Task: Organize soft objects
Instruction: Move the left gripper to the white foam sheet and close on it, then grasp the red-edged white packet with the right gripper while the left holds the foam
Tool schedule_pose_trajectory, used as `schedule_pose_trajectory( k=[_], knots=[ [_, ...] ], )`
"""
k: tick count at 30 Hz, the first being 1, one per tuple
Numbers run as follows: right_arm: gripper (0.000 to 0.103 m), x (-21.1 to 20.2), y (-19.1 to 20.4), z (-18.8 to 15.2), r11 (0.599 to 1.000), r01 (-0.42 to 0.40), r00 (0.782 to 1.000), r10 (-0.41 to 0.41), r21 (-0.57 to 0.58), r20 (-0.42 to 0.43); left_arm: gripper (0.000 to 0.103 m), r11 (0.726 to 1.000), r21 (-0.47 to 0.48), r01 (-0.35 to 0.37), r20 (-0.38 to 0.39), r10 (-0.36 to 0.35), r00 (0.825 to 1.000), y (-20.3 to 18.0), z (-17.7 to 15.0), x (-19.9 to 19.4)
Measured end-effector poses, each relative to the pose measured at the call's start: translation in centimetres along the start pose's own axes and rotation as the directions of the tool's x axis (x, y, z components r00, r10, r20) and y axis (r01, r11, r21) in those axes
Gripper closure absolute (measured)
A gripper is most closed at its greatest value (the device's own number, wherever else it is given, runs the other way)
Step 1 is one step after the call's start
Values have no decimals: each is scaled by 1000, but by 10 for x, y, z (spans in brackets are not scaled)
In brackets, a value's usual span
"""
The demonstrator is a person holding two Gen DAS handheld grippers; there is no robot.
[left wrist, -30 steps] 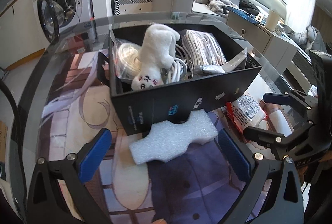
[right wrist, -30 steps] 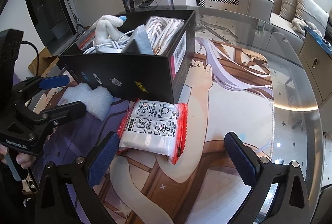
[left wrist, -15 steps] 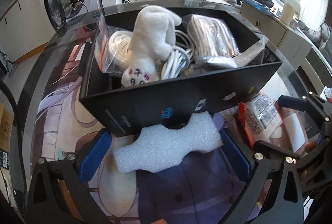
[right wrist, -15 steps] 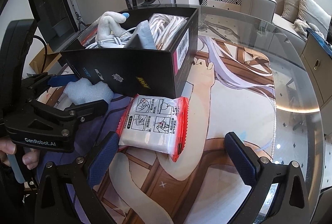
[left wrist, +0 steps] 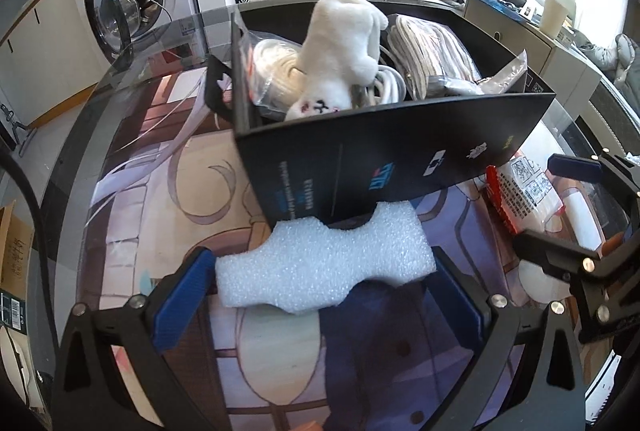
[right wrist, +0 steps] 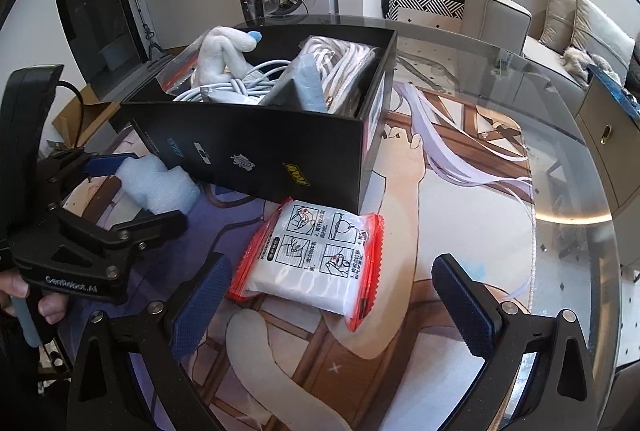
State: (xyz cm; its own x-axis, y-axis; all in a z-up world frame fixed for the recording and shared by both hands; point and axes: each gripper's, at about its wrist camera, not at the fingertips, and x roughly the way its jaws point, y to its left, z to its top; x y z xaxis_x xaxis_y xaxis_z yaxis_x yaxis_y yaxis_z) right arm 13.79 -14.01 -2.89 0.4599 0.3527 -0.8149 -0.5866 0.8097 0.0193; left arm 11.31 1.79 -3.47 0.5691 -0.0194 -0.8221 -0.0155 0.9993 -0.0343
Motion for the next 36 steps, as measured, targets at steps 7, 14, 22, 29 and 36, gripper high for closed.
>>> schedule_pose_trajectory(
  k=[7,14,22,29,36],
  knots=[
    [11,3,9,-1,1000,-3,1000,3,-28,-4,0,1000,8,13,6,-14,1000,3,-3,-3],
    [28,1,10,-1,999,-10,1000,10,-46,-2,11,999,32,28,24,-29,999,5,-5,-7],
    [40,-5,11,-3,997,-3,1000,4,-74,9,12,997,64,52,35,-54,998,0,-4,-13],
    [47,-13,13,-4,994,-8,1000,11,-108,25,12,995,73,69,71,-74,995,0,-3,-25],
    [47,-33,15,0,993,-28,997,36,-117,71,12,993,82,85,137,-95,986,2,0,-47]
  ],
)
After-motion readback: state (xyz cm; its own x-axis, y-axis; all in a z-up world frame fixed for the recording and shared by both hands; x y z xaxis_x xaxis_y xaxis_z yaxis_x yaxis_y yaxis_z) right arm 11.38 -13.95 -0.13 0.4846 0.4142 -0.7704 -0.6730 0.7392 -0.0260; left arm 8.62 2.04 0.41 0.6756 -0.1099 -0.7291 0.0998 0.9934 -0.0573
